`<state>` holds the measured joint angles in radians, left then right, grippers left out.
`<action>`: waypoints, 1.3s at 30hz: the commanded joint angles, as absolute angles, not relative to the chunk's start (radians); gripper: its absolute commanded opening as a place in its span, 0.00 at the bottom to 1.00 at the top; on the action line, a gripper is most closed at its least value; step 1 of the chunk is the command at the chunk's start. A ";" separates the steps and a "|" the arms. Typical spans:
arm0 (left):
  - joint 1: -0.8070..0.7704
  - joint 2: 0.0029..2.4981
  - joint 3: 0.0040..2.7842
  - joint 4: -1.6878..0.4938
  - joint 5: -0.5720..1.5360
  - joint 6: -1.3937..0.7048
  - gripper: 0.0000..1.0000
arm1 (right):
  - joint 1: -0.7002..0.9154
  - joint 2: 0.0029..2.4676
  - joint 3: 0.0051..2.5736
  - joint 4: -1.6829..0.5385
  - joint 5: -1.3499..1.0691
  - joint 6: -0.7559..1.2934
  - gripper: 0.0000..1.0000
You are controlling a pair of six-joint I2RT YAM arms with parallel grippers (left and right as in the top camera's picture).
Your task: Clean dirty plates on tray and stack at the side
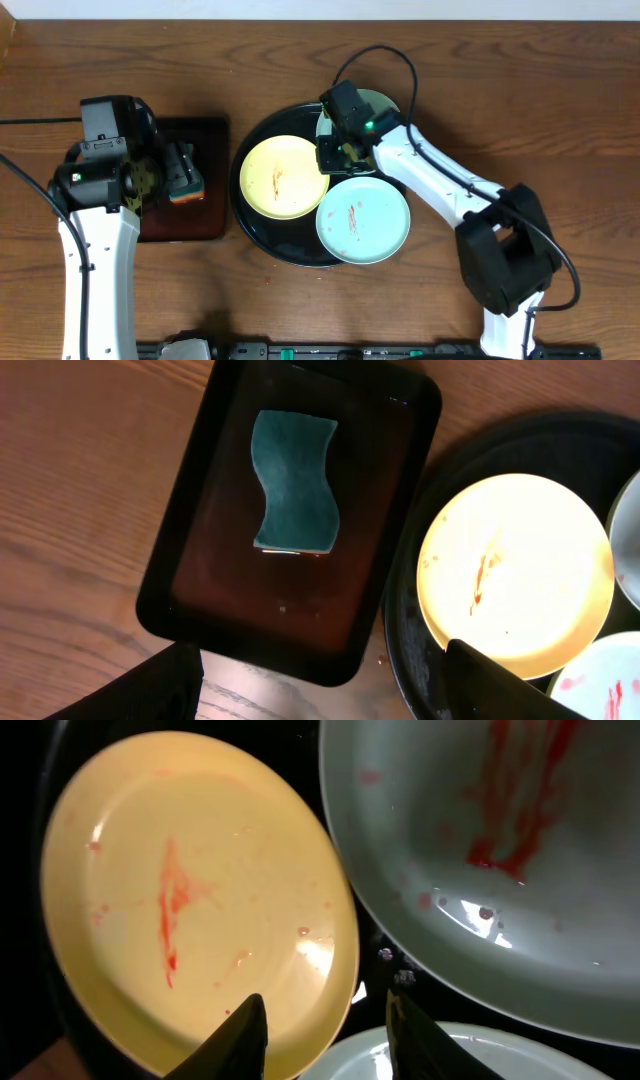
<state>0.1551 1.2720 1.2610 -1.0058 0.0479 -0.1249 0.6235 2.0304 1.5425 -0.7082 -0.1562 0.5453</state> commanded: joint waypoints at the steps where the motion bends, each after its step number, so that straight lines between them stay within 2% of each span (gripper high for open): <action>1: 0.156 1.281 1.280 -1.007 0.033 -0.132 0.77 | 0.639 2.077 1.557 -0.706 -0.123 0.584 0.36; 7: 0.156 1.284 1.280 -1.008 0.033 -0.132 0.77 | 0.646 2.126 1.557 -0.678 -0.132 0.583 0.30; 17: 0.156 1.296 1.279 -1.009 0.032 -0.132 0.77 | 0.660 2.176 1.557 -0.650 -0.123 0.591 0.26; 23: 0.156 1.358 1.279 -1.007 0.033 -0.080 0.77 | 0.670 2.218 1.557 -0.638 -0.116 0.591 0.01; 39: 0.218 1.715 1.279 -0.831 0.041 0.060 0.77 | 0.676 2.228 1.555 -0.640 -0.093 0.567 0.01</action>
